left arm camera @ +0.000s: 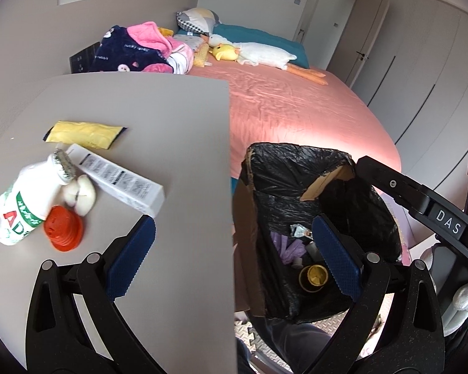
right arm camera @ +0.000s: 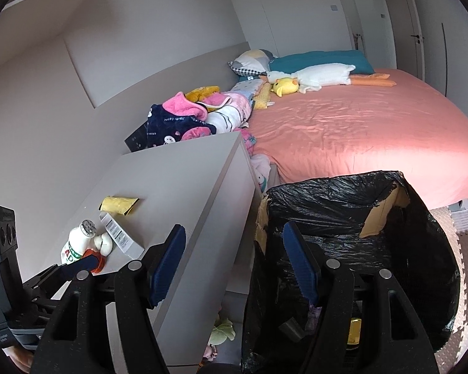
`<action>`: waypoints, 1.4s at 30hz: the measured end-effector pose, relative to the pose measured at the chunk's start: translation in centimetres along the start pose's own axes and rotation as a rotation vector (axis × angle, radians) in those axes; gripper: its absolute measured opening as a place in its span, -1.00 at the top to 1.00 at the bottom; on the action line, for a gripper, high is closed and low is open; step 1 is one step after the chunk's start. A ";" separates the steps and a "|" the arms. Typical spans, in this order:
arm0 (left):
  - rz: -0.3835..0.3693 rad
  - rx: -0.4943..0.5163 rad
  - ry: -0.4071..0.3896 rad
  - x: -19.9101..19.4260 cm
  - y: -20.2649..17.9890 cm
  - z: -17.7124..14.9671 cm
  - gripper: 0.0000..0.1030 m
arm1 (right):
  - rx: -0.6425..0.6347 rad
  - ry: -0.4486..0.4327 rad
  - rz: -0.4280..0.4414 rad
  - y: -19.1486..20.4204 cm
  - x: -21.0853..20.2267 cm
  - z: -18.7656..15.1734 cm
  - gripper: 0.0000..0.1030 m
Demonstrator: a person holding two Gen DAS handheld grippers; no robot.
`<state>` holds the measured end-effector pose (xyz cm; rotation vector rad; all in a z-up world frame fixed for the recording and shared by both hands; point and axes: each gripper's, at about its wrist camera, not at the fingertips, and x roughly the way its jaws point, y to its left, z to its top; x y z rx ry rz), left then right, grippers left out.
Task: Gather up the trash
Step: 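Move both open tools back over the table trash, then grasp the white-grey box with the right tool while the left tool grasps the white AD bottle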
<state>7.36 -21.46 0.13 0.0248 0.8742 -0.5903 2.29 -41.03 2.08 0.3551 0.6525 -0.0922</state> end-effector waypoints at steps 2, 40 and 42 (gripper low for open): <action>0.008 0.004 -0.003 -0.5 0.6 -0.1 -0.88 | -0.015 0.008 0.010 0.8 0.4 0.0 -0.28; 0.140 0.048 0.033 -4.2 11.8 0.7 -0.88 | -0.284 0.188 0.195 12.8 8.4 -0.3 -0.28; 0.152 0.057 0.045 -4.0 12.3 0.6 -0.88 | -0.295 0.196 0.196 13.2 8.8 -0.4 -0.28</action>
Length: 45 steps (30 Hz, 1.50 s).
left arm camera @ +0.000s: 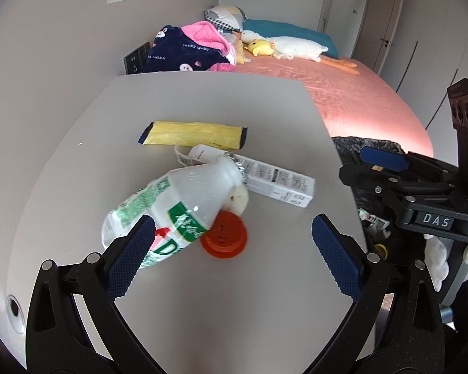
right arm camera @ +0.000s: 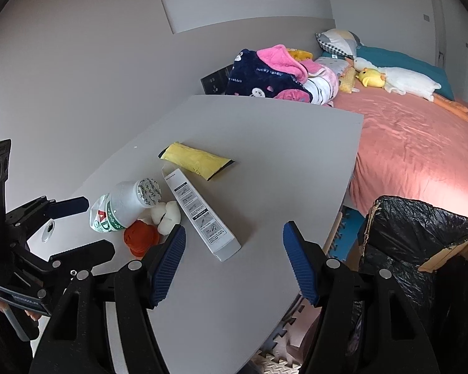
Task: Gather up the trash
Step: 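Grasp the white-grey box with the right tool while the left tool grasps the white AD bottle, then carry the AD bottle and white-grey box over the trash bin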
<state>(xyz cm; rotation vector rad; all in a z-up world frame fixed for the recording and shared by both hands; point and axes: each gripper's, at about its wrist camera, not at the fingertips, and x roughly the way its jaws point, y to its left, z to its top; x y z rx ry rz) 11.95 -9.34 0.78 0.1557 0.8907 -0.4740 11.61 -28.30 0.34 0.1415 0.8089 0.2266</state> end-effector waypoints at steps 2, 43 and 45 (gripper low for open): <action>0.004 -0.002 0.008 0.3 0.6 0.0 -0.88 | -0.009 0.008 0.001 0.3 0.4 0.1 -0.28; -0.150 0.065 0.065 5.9 7.4 0.4 -0.87 | -0.213 0.162 0.004 5.1 10.3 0.9 0.40; -0.152 0.039 0.057 5.7 7.4 0.3 -0.86 | -0.200 0.160 0.016 5.1 10.1 0.6 0.41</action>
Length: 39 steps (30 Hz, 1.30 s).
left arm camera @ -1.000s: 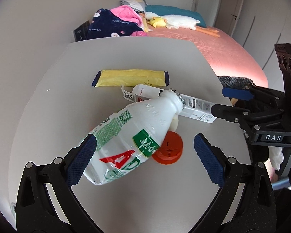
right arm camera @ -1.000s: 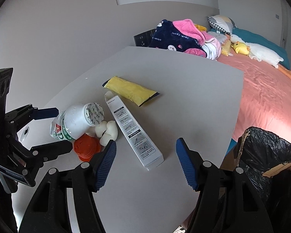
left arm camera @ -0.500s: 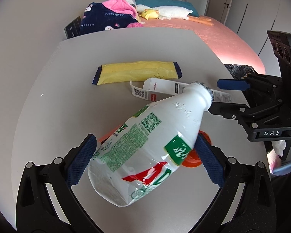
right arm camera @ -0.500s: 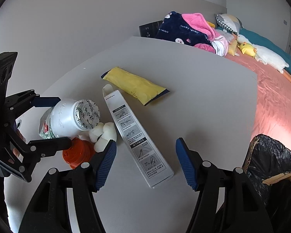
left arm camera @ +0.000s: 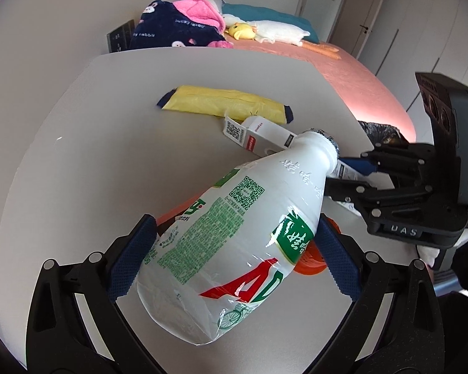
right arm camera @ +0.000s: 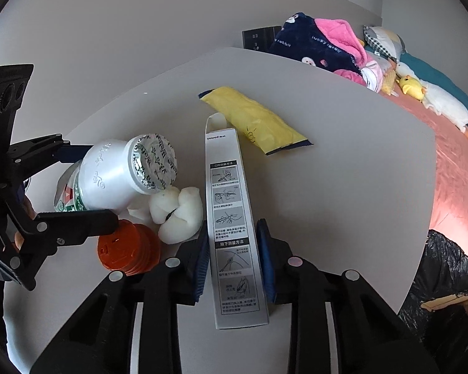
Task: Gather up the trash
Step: 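Carry the AD bottle and white-grey box over the trash bin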
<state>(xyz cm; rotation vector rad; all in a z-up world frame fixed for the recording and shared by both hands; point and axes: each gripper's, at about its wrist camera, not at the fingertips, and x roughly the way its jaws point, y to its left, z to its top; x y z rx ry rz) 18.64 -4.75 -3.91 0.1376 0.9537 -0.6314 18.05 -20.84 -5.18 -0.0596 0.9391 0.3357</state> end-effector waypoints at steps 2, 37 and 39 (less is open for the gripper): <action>0.000 -0.029 -0.014 -0.2 0.1 -0.2 -0.85 | 0.015 -0.002 0.018 -0.1 -0.2 -0.3 0.41; -0.038 -0.066 -0.167 -5.2 -9.9 3.7 -0.84 | 0.166 -0.188 0.054 -6.2 -12.3 -3.7 0.41; -0.051 -0.052 -0.166 -4.9 -11.0 4.1 -0.84 | 0.180 -0.196 0.042 -7.1 -12.9 -4.1 0.41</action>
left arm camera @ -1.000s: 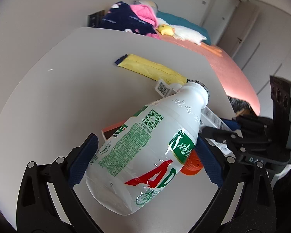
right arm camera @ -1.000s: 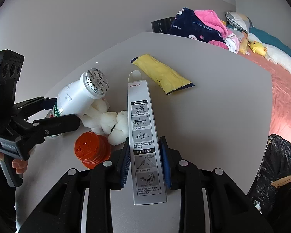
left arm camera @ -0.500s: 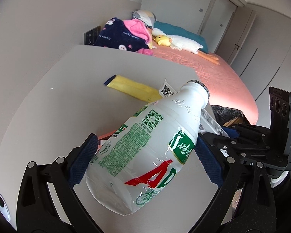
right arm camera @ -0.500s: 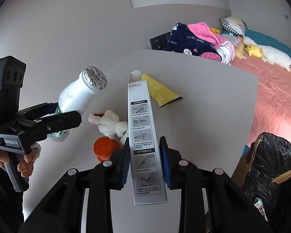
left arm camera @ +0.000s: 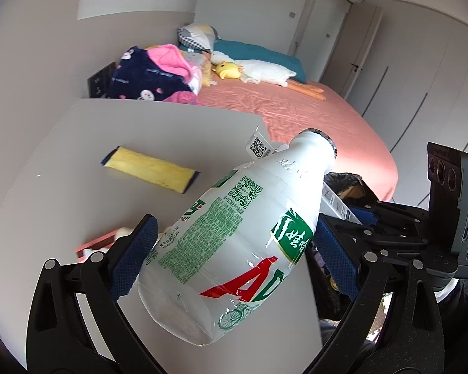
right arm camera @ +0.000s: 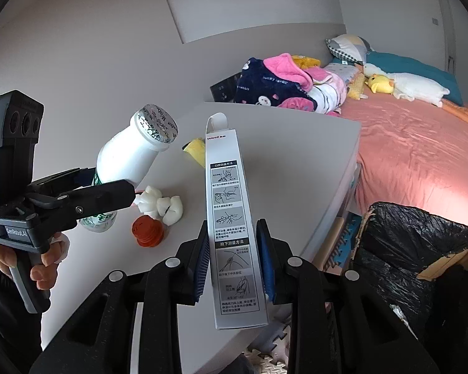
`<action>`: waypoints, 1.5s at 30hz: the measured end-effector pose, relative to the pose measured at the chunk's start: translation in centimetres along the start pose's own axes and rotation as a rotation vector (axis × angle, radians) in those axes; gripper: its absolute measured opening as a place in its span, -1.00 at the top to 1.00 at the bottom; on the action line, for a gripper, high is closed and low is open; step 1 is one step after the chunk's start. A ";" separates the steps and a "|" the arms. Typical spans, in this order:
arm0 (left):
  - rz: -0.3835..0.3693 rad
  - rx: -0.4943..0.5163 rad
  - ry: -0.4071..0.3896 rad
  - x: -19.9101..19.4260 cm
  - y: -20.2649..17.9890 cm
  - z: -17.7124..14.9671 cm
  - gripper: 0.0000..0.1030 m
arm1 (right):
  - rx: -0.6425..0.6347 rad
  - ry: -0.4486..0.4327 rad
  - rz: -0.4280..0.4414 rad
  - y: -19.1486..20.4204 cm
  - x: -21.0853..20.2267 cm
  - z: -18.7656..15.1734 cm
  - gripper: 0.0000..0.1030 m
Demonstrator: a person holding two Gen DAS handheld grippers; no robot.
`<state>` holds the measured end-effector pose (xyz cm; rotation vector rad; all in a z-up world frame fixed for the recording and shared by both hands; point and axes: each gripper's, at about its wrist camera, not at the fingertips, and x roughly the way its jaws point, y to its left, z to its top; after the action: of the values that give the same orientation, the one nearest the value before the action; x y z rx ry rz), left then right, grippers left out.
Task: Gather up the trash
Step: 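Carry the AD bottle and white-grey box over the trash bin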
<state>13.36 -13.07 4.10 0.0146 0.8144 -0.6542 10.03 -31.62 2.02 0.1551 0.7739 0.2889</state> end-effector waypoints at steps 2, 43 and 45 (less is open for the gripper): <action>-0.014 0.010 0.000 0.4 -1.0 0.1 -0.84 | 0.009 -0.008 -0.011 -0.8 -0.8 -0.3 0.41; -0.289 0.173 0.063 8.1 -14.5 3.5 -0.84 | 0.201 -0.105 -0.227 -12.2 -10.0 -3.7 0.41; -0.306 0.179 0.069 8.5 -15.2 3.5 -0.84 | 0.212 -0.109 -0.239 -12.8 -10.4 -4.0 0.41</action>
<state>11.71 -30.74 4.28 0.0769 0.8299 -1.0193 2.74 -46.92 3.02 0.2732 0.7060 -0.0285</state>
